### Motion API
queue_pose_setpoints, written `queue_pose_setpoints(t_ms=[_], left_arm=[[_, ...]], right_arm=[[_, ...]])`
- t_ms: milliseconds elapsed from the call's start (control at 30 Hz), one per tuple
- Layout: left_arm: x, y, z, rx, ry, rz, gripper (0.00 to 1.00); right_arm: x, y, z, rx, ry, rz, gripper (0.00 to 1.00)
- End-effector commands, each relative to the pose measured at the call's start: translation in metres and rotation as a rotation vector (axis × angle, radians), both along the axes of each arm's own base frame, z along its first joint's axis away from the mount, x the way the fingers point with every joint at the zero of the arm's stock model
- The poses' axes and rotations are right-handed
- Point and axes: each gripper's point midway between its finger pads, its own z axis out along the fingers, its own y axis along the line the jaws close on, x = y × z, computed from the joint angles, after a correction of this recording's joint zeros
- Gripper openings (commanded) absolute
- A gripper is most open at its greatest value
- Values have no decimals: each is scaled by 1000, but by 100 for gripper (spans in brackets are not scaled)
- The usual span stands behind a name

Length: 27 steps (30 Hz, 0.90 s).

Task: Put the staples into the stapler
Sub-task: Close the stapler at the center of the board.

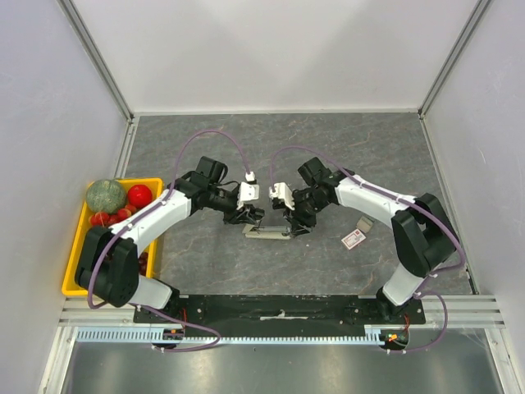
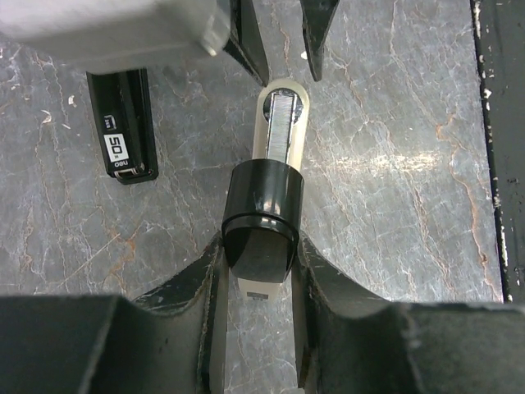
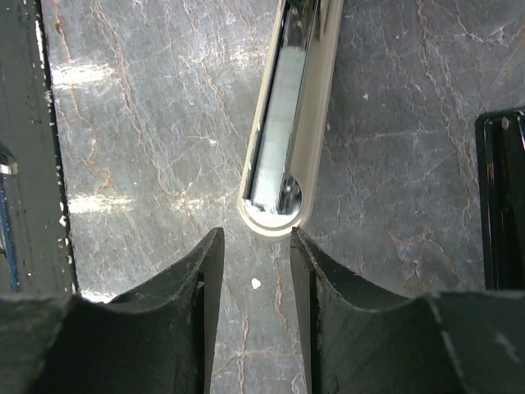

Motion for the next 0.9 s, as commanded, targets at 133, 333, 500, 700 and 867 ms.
queue_pose_setpoints(t_ms=[133, 333, 500, 700, 867], left_arm=[[-3, -15, -15, 133, 54, 39, 2], [-7, -31, -35, 245, 61, 24, 2], [-11, -47, -51, 337, 62, -2, 2], [-27, -60, -81, 482, 54, -61, 2], [-37, -59, -111, 619, 22, -61, 2]], right_arm=[[20, -17, 48, 114, -36, -56, 45], [37, -44, 68, 135, -59, -156, 45], [53, -68, 83, 98, -116, -280, 45], [56, -80, 105, 117, -174, -361, 46], [53, -83, 115, 147, -210, -376, 47]])
